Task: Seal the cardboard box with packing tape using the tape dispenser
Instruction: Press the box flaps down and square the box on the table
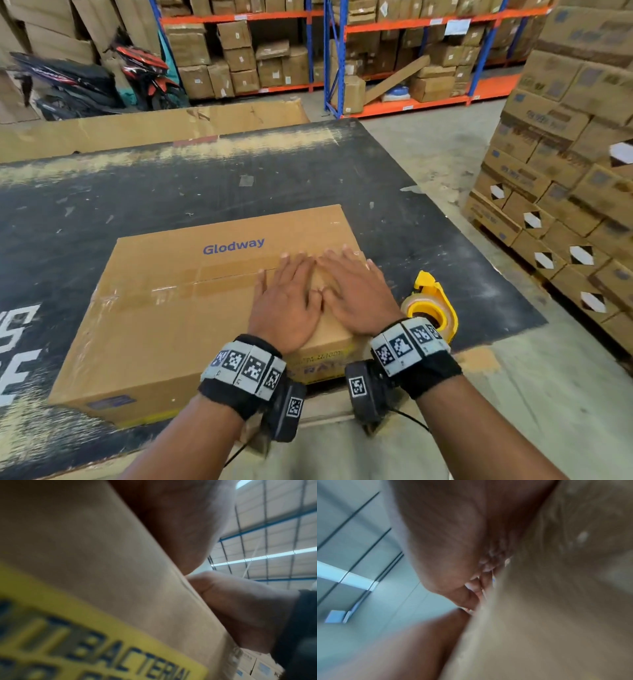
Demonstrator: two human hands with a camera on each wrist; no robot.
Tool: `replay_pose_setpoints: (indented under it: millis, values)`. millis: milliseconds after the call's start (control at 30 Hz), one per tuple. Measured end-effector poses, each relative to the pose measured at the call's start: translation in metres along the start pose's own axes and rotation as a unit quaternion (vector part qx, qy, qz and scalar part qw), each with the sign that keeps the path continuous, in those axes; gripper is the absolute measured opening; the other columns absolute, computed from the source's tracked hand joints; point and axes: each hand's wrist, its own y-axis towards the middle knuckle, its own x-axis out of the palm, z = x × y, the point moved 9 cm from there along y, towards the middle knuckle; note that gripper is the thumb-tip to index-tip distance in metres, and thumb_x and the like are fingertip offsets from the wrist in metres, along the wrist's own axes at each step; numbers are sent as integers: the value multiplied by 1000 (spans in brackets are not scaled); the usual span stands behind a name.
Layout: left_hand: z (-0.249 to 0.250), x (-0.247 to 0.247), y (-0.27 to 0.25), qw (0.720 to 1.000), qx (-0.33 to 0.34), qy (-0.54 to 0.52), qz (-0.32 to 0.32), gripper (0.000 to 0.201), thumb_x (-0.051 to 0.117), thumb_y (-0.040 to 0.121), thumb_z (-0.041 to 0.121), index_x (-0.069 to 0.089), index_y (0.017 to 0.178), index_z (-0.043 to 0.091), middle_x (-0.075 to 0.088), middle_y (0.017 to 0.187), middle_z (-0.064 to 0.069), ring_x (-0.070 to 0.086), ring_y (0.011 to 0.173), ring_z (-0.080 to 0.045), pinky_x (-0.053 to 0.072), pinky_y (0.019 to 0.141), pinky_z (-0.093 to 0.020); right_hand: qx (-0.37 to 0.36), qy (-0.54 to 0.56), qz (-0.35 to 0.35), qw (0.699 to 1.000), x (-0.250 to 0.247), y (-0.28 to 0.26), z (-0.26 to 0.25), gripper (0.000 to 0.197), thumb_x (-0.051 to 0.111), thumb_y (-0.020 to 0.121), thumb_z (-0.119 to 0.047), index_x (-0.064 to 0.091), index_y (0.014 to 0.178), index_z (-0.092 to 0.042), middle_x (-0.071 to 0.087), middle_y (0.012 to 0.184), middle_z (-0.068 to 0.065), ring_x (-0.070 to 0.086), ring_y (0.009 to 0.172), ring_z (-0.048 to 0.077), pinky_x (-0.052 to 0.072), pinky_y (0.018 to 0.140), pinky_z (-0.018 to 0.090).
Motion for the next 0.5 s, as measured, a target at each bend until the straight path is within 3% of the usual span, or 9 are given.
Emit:
replay_pose_setpoints:
  millis: [67,133,200,233,300,366,433,500]
  values:
    - [4,3,5,1000,-22,7,6,73,20,93,56,24,160,28,19,171,7,9,160,-16,4,127,-54,5,211,42,976,-18,-1,19,58,44,88,-20,44,145,-26,43,151,-8,34,144,13,24,119,43]
    - [3,2,4,999,-25,11,30,73,23,93,61,30,158,31,27,169,9,15,159,-15,9,127,-54,70,342,152,925,-39,-15,70,53,48,83,-13,55,133,-27,58,133,-9,52,127,9,40,110,39]
    - [1,2,2,999,-24,20,43,72,24,92,64,34,157,33,32,167,9,20,158,-15,14,126,-54,184,278,247,910,-52,-41,134,48,50,82,-18,56,128,-24,58,124,-4,55,118,14,45,102,39]
    - [1,1,1,998,-25,23,47,72,24,92,64,36,155,33,34,166,9,23,157,-16,17,125,-55,249,199,256,913,-54,-56,163,48,52,82,-25,54,130,-23,56,124,-1,55,119,19,46,99,40]
    - [4,0,2,998,-24,30,51,71,24,92,64,38,154,32,37,165,7,26,156,-18,20,124,-56,352,74,177,916,-38,-73,212,64,58,77,-42,46,135,-19,50,133,5,52,123,29,46,95,42]
    - [7,0,2,998,-21,33,49,71,24,93,64,38,154,31,36,165,6,27,155,-19,20,123,-56,400,57,53,913,-6,-75,240,76,65,70,-50,46,135,-15,46,137,8,54,123,34,46,92,43]
    - [7,-2,1,998,-23,31,49,71,25,93,64,38,155,30,36,165,6,28,155,-20,19,123,-55,408,56,-4,911,16,-72,253,64,67,69,-47,57,122,-13,50,134,10,59,115,35,48,88,41]
    - [6,-2,1,998,-27,32,50,70,25,94,64,38,154,31,36,165,6,28,155,-20,19,123,-54,403,59,12,913,18,-66,260,47,67,71,-42,63,107,-11,59,121,12,63,101,34,49,78,37]
